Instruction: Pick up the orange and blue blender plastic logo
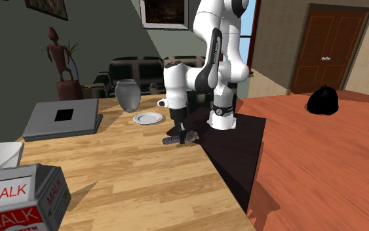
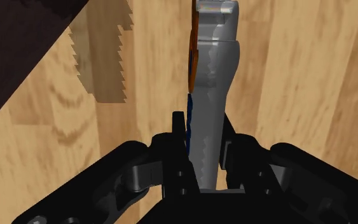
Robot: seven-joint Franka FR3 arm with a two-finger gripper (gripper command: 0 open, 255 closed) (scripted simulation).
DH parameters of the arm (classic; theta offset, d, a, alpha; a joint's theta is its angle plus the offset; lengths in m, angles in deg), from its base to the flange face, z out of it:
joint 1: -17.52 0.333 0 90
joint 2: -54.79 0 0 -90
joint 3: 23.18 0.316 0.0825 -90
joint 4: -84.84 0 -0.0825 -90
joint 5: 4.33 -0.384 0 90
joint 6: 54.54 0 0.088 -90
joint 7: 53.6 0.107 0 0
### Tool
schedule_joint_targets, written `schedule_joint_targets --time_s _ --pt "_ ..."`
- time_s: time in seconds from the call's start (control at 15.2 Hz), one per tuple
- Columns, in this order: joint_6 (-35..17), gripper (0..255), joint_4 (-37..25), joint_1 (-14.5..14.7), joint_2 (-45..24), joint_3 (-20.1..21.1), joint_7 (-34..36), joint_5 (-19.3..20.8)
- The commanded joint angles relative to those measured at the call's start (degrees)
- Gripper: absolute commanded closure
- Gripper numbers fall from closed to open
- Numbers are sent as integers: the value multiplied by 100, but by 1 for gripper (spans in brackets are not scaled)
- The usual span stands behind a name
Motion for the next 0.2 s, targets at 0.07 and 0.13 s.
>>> schedule_joint_targets --time_s 0.07,0.13 --pt "229 255 -4 -16 225 -5 76 92" --pt "229 255 -4 -17 225 -5 76 93"
